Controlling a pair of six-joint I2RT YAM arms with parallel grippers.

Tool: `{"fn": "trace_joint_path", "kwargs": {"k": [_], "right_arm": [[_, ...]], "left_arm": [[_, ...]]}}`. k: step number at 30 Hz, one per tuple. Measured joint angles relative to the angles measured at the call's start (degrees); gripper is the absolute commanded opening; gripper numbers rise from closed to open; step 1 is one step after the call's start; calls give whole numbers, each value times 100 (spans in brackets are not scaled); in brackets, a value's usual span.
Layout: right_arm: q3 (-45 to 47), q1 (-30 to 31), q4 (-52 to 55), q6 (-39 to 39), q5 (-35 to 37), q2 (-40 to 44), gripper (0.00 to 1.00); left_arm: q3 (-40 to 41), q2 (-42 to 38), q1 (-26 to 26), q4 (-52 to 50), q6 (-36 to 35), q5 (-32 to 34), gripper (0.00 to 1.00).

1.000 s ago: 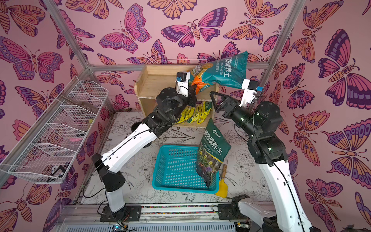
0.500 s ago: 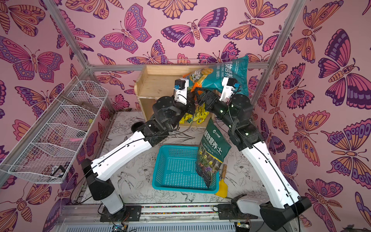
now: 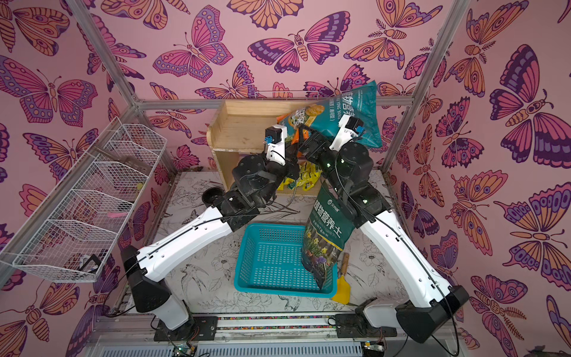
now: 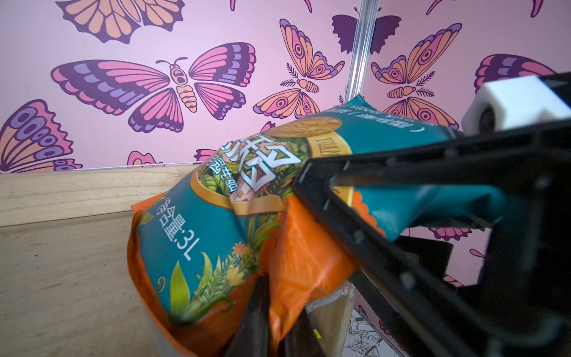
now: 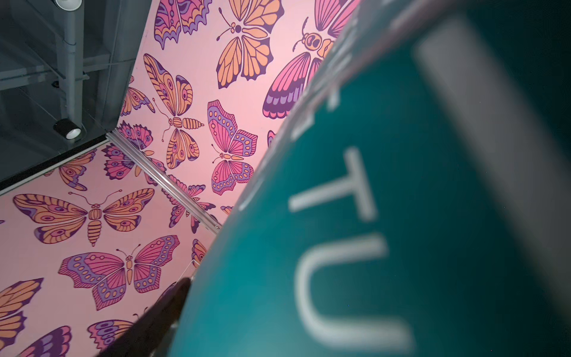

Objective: Take down the fertilizer bag from the shelf
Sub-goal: Pick up the fertilizer bag from the shelf.

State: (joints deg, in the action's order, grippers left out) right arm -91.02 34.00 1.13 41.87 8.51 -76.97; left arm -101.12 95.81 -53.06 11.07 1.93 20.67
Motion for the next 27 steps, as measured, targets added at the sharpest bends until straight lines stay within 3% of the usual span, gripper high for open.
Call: {"fn": "trace_joint_path", "kwargs": {"k": [3, 5, 6, 7, 8, 16, 27], "right_arm": [[-70, 92, -74, -48, 114, -140, 20], [-155, 160, -94, -85, 144, -219, 5], [-173, 186, -109, -105, 160, -243, 0], [-175, 205, -118, -136, 184, -258, 0], [-181, 201, -114, -160, 214, -269, 0], [-769, 122, 208, -575, 286, -667, 0], [-1904, 1060, 1419, -1884, 48, -955, 0]], "left_arm": [[149, -92, 35, 87, -9, 66, 0], [192, -118, 44, 109, -37, 122, 0], [214, -125, 44, 120, -61, 151, 22], [236, -140, 42, 129, -92, 173, 68], [260, -181, 37, 111, -79, 157, 100], [597, -1032, 0, 87, -22, 79, 99], [1902, -3270, 227, 136, 50, 361, 99]]}}
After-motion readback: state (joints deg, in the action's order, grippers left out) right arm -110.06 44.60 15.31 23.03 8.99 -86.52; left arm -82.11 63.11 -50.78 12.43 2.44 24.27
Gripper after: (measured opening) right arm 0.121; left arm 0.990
